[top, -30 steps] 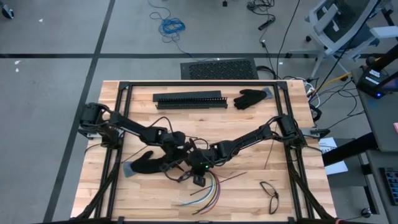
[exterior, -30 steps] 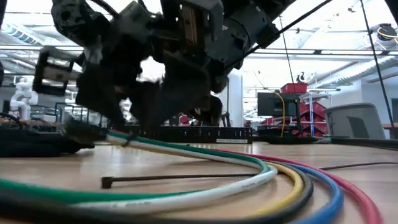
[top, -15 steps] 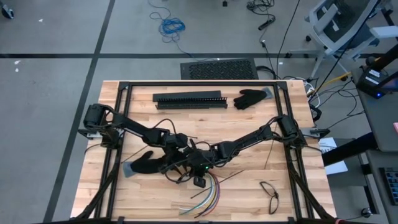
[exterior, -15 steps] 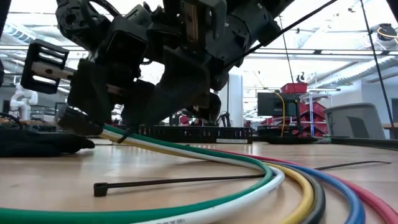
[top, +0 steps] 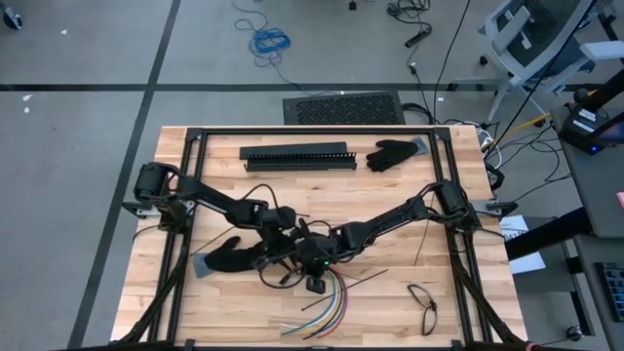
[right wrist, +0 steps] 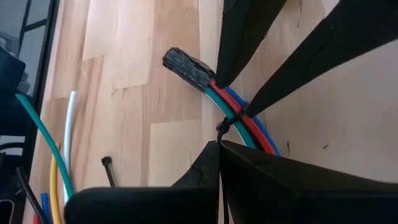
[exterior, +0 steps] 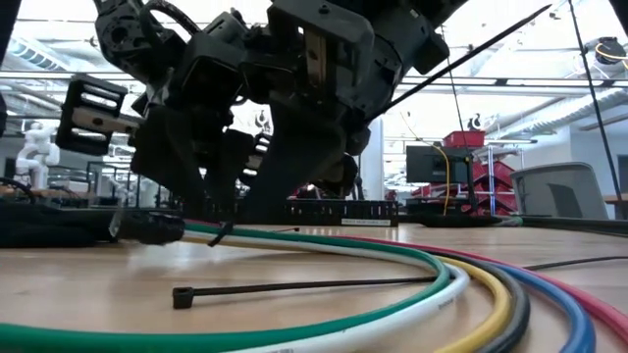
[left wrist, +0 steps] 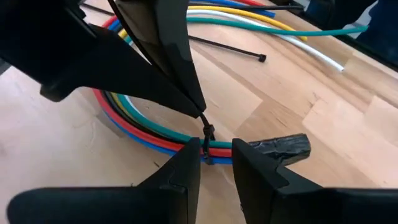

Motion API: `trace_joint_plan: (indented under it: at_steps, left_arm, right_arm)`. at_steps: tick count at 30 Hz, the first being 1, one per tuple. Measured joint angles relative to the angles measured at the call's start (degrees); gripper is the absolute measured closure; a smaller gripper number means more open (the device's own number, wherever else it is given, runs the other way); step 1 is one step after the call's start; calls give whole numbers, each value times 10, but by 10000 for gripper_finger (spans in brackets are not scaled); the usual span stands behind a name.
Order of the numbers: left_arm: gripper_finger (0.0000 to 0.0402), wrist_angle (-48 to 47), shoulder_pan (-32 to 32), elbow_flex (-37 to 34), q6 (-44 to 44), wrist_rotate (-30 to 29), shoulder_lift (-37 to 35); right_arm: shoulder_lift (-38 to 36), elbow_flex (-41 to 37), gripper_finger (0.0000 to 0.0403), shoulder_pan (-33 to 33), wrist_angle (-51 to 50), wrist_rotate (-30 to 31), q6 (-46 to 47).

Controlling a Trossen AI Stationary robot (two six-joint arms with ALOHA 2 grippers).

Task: Ziptie cables
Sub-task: Wrap the cable wires using a zip tie

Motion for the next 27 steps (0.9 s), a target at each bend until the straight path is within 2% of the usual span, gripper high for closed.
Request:
trace_joint_plan:
  at_steps: [13, 18, 21, 27]
  left_arm:
    - [314, 47, -1, -1, -1, -4, 40]
    - [313, 16, 4, -1, -48, 24, 40]
    - [314, -24, 9, -2, -51, 21, 36]
    - [314, -27, 24, -2, -42, 19, 32]
  right_arm:
    - [8, 0, 403, 5, -22, -6, -6]
    - [16, 0, 403, 2, -17, 20, -14]
    - [16, 1, 403, 3, 7, 27, -19]
    - [3, 8, 403, 5, 1, 39, -20]
